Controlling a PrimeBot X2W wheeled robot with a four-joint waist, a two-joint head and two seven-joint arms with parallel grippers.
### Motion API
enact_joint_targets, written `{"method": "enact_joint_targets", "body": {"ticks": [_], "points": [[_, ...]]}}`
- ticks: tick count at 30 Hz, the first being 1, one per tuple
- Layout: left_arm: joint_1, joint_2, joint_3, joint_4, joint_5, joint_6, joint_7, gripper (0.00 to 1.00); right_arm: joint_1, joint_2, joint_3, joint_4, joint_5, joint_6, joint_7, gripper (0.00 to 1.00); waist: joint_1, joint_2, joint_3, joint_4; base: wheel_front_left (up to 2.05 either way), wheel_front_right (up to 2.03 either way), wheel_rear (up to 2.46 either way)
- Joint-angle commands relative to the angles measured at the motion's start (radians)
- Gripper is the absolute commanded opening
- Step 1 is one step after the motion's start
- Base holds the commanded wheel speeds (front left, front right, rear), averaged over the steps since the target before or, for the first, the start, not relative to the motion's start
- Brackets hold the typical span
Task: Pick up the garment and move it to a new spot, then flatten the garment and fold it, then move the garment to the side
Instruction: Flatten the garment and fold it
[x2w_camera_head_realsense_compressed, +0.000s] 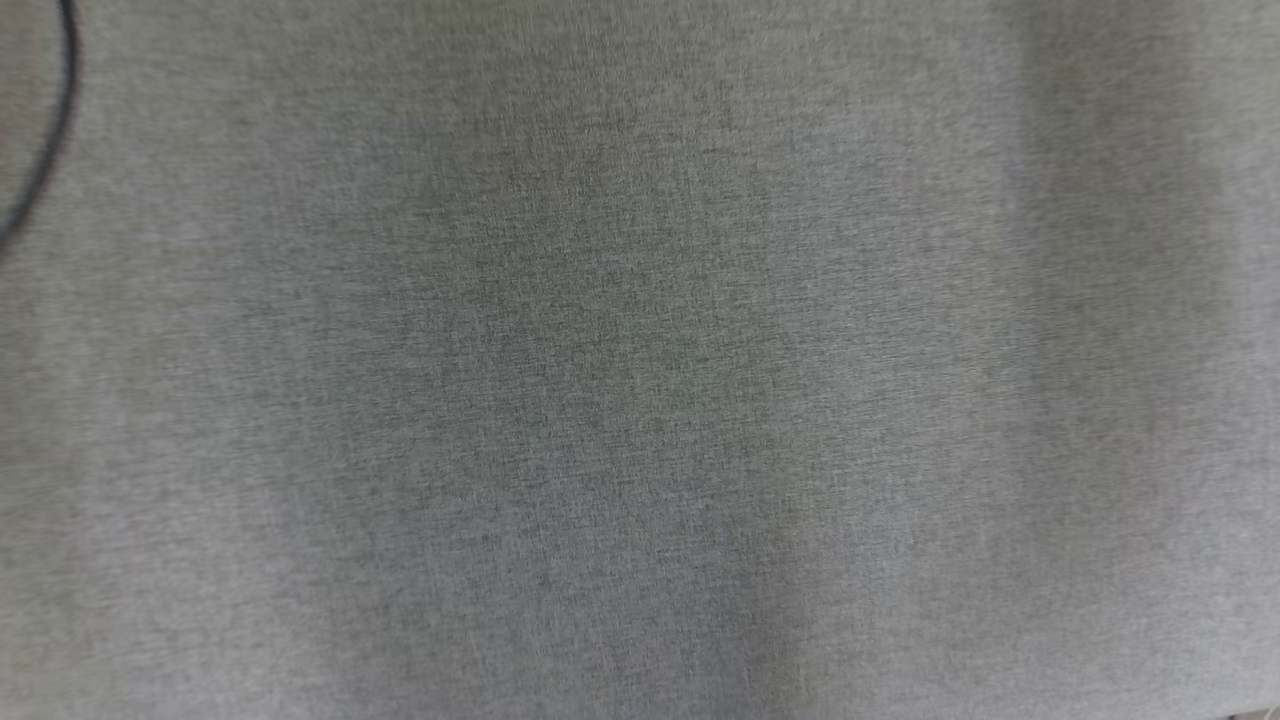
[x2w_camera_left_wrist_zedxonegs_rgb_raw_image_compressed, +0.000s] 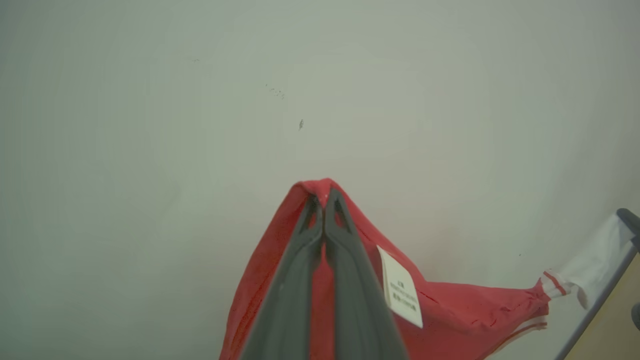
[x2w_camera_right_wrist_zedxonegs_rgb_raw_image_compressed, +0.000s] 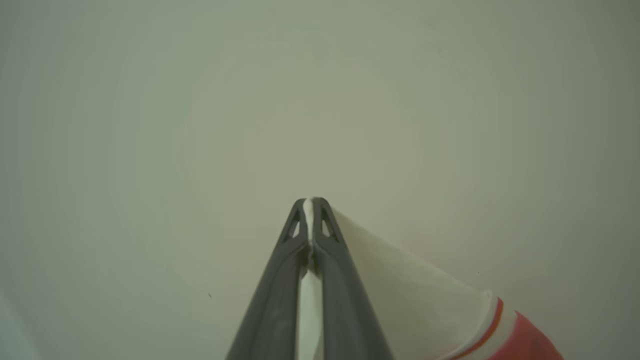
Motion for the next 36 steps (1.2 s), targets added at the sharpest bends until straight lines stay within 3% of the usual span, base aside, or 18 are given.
{"method": "enact_joint_targets", "body": {"ticks": [1, 7, 15, 22, 31, 36], "points": [[0.085, 0.039, -0.039, -0.037, -0.057, 0.0, 0.012, 0.0, 0.127, -0.054, 0.065, -0.074, 0.034, 0.001, 0.039, 0.0, 0.0, 0.0, -0.061, 0.009, 0.0, 0.0, 0.0], [0.294, 0.078, -0.1, -0.116, -0.173, 0.0, 0.025, 0.0, 0.395, -0.119, 0.086, -0.187, 0.109, 0.001, 0.14, 0.0, 0.0, 0.0, -0.201, 0.024, 0.0, 0.0, 0.0], [0.593, 0.102, -0.141, -0.186, -0.261, 0.0, 0.016, 0.0, 0.727, -0.122, -0.005, -0.283, 0.143, 0.001, 0.304, 0.0, 0.0, 0.0, -0.365, 0.033, 0.0, 0.0, 0.0], [0.859, 0.079, -0.189, -0.248, -0.26, 0.017, -0.025, 0.0, 1.053, -0.062, -0.146, -0.409, 0.063, 0.001, 0.473, 0.0, 0.0, 0.0, -0.481, 0.052, 0.0, 0.0, 0.0], [1.109, 0.042, -0.236, -0.269, -0.202, 0.117, -0.056, 0.0, 1.386, 0.112, -0.37, -0.576, -0.17, 0.001, 0.748, 0.0, 0.0, 0.0, -0.557, 0.068, 0.0, 0.0, 0.0], [1.202, 0.026, -0.267, -0.281, -0.199, 0.151, -0.058, 0.0, 1.491, 0.163, -0.463, -0.659, -0.247, 0.001, 0.847, 0.0, 0.0, 0.0, -0.576, 0.084, 0.0, 0.0, 0.0]]}}
